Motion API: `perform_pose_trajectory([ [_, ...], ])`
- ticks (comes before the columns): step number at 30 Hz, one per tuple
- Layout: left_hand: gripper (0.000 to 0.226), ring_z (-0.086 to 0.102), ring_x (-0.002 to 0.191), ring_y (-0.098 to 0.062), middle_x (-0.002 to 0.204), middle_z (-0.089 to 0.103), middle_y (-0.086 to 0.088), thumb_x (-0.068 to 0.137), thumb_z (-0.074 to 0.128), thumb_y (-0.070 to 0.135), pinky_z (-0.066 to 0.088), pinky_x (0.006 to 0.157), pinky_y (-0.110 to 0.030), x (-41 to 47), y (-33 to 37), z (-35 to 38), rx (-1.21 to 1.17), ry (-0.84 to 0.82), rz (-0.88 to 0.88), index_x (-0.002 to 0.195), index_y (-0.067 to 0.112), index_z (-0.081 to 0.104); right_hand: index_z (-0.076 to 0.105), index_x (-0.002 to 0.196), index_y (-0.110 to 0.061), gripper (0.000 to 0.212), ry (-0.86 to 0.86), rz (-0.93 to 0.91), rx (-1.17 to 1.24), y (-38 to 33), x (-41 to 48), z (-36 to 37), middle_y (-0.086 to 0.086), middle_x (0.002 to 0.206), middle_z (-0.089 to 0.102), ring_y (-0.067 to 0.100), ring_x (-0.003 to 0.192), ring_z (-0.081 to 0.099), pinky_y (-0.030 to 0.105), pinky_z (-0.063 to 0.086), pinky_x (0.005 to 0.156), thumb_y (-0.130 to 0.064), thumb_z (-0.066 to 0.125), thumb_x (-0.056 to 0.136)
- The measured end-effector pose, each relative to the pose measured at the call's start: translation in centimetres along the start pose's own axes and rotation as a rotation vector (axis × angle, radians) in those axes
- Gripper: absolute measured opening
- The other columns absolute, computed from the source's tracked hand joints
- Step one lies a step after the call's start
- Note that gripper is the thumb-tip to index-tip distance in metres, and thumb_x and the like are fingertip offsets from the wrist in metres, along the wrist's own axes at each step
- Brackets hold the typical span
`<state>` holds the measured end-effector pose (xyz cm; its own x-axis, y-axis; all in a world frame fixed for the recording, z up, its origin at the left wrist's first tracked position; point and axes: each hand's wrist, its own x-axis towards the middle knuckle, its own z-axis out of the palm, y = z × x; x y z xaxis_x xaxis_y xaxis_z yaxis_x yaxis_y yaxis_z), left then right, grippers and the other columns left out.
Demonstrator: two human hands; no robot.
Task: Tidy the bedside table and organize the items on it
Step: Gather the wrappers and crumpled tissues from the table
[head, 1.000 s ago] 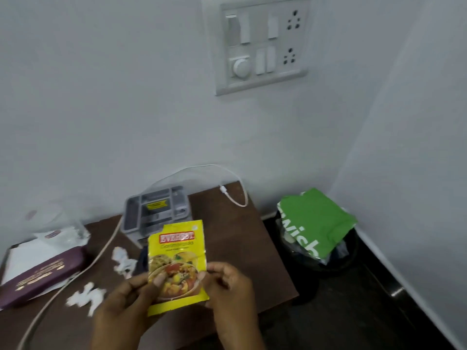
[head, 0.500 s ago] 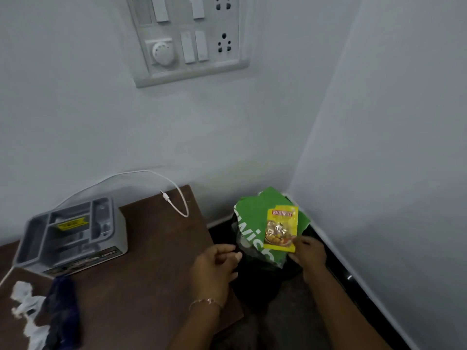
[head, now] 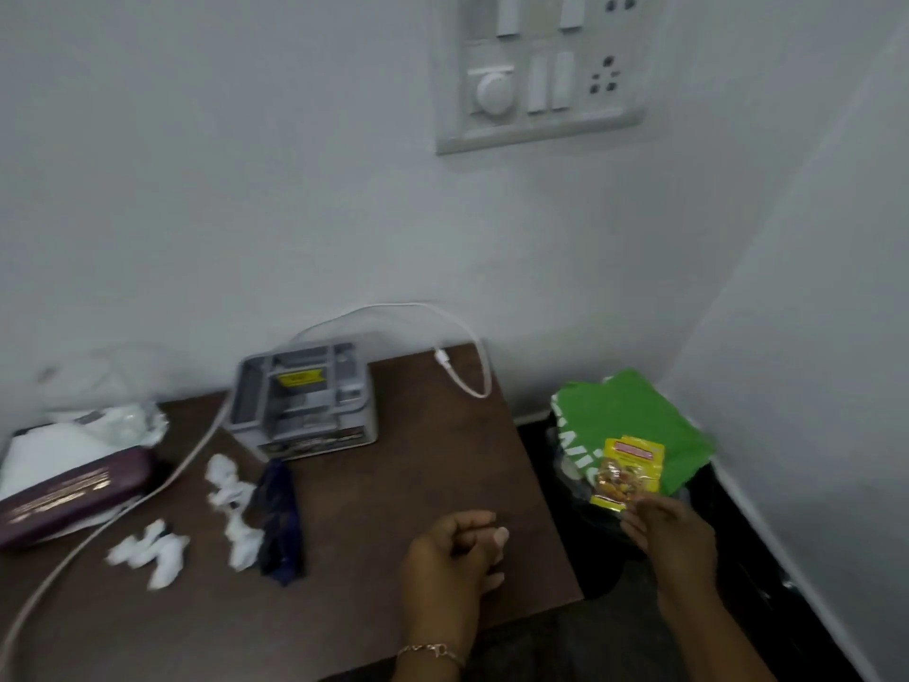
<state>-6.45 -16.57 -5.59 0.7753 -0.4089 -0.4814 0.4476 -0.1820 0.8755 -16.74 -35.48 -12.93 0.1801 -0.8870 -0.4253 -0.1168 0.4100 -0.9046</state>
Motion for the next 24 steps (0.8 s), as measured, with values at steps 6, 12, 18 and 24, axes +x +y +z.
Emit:
perform_pose_trajectory([
  [6,0.01,0.063,0.074,-0.022,0.078,0.064,-0.013,0.082,0.064,0.0,0.053,0.049,-0.019,-2.1,2.0,-8.3,-0.239,0.241,0.036,0.09,0.005,0.066,0.068,0.082,-0.019,0.013,-0.354,-0.371,-0.095,-4.2,-12.5,9.0,0.004,0.075,0.071,0.006,0.061,0.068,0.014,0.055,0.062,-0.007,0.064,0.084],
  [12,0.013,0.062,0.071,-0.024,0.082,0.064,-0.018,0.083,0.062,-0.002,0.052,0.044,-0.018,-3.2,1.8,-18.0,-0.382,0.548,0.131,0.093,0.005,0.063,0.07,0.098,-0.026,0.026,-0.881,-0.752,-0.567,-0.6,-22.6,20.4,-0.011,0.098,0.064,0.006,0.092,0.063,0.012,0.044,0.082,-0.012,0.072,0.076],
  [18,0.018,0.062,0.079,-0.023,0.089,0.063,-0.013,0.083,0.061,0.001,0.052,0.046,-0.016,-3.2,0.5,-22.0,-0.438,0.631,0.128,0.099,0.009,0.061,0.074,0.074,-0.019,0.038,-0.716,-1.411,-1.276,3.5,-26.3,25.1,-0.001,0.078,0.067,0.019,0.08,0.063,0.037,0.046,0.068,-0.021,0.088,0.039],
  [24,0.021,0.062,0.082,-0.017,0.091,0.064,-0.007,0.084,0.06,-0.001,0.056,0.06,-0.019,-3.3,-0.1,-22.1,-0.453,0.516,0.128,0.096,0.017,0.062,0.068,0.074,-0.024,0.031,-0.72,-1.444,-1.318,3.0,-26.4,24.2,-0.005,0.072,0.065,0.017,0.073,0.061,0.032,0.028,0.071,-0.019,0.084,0.048],
])
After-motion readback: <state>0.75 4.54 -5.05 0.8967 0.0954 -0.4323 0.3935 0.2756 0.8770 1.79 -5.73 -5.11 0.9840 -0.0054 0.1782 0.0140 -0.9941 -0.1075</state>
